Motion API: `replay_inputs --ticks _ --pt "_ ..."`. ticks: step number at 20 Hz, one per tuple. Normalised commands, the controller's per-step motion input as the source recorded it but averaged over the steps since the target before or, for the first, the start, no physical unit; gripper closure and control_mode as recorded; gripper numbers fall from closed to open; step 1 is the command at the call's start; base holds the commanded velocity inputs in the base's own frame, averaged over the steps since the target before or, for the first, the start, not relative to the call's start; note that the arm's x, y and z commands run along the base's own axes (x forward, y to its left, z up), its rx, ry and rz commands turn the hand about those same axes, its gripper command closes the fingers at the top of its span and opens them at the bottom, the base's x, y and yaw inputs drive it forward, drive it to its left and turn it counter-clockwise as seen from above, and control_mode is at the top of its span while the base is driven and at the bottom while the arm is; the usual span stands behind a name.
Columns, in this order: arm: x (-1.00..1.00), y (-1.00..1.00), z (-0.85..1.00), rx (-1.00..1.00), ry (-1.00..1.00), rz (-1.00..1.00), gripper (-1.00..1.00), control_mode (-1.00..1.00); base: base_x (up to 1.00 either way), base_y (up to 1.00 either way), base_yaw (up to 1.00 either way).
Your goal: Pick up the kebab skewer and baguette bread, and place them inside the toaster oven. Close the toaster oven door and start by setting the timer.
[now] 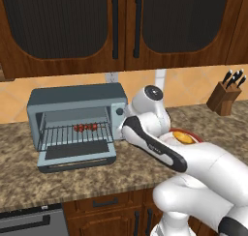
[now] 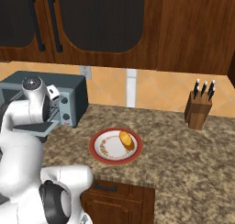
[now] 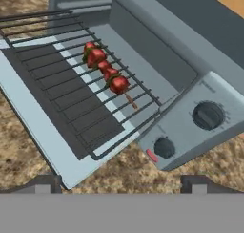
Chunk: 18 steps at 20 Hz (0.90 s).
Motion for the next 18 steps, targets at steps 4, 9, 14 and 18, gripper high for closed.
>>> replay_inputs --ticks 4,9,14,18 --pt "-0.30 -0.62 -0.06 0.00 0.20 -0.25 -1.00 -1.00 0.00 0.00 0.00" --pt "-0.21 -0.76 -0.07 0.00 0.17 -0.22 -1.00 -1.00 0.00 0.00 0.00" --pt "-0.10 -0.70 -0.06 -0.01 0.15 -0.17 -1.00 -1.00 0.00 0.00 0.00" --pt "-0.10 -0.71 -0.14 0.00 0.09 -0.13 -1.00 -1.00 0.00 0.00 0.00"
